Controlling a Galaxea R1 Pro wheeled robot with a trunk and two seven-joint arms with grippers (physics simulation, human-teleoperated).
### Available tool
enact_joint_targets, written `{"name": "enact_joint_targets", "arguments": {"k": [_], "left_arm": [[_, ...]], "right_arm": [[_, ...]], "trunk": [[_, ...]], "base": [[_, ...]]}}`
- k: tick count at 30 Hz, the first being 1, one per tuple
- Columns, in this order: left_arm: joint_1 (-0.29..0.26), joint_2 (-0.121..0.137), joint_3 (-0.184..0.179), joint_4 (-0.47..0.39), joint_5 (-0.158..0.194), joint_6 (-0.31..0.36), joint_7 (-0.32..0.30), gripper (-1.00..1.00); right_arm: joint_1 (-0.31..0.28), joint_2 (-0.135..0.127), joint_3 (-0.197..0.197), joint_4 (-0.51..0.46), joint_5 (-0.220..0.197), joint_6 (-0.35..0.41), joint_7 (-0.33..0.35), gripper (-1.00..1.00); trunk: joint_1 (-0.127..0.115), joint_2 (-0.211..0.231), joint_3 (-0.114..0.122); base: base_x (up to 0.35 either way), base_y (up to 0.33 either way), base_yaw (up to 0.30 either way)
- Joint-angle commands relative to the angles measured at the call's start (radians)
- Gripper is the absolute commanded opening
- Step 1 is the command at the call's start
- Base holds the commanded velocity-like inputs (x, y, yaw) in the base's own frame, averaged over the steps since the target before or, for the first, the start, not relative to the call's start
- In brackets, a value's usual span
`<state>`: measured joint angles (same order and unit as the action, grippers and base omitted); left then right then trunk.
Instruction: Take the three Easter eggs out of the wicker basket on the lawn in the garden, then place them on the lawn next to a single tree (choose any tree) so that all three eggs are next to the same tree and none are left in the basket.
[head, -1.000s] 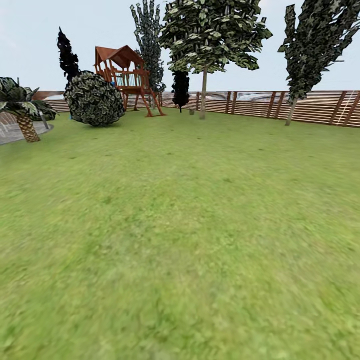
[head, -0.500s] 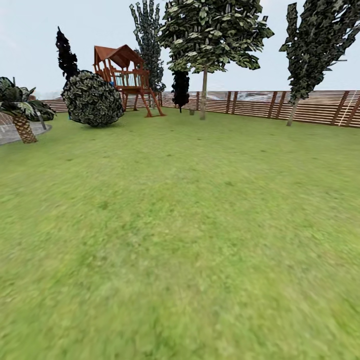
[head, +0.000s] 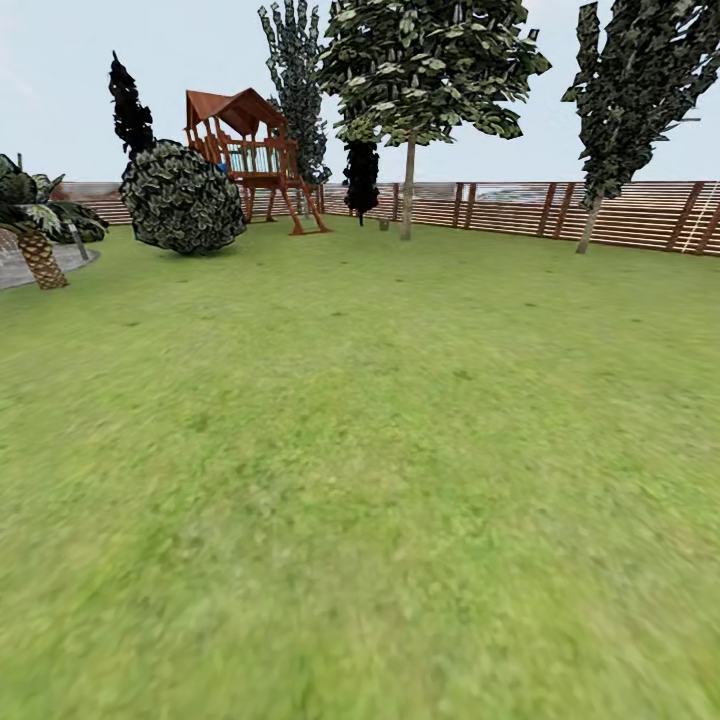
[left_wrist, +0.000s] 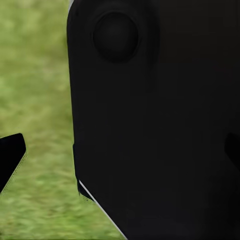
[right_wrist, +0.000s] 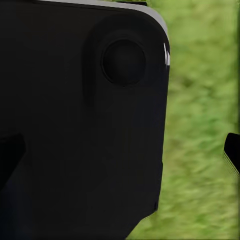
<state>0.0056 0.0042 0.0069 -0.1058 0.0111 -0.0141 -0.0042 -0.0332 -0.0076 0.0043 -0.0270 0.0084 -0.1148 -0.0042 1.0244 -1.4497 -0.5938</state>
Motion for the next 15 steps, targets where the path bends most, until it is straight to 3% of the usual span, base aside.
{"name": "enact_joint_targets", "arguments": {"k": [1,15], "left_arm": [[0.001,0.0,0.001,-0.002,0.001,-0.001,0.0,1.0],[0.001,0.0,0.001,-0.002,0.001,-0.001,0.0,1.0]], "right_arm": [[-0.001,0.0,0.001,0.001,0.001,-0.003,0.0,1.0],[-0.001,0.0,0.001,0.001,0.001,-0.003,0.0,1.0]], "trunk": [[0.001,0.0,-0.001],[0.001,0.0,-0.001]], "base": [[0.327,0.0,0.0],[0.328,0.0,0.0]]}}
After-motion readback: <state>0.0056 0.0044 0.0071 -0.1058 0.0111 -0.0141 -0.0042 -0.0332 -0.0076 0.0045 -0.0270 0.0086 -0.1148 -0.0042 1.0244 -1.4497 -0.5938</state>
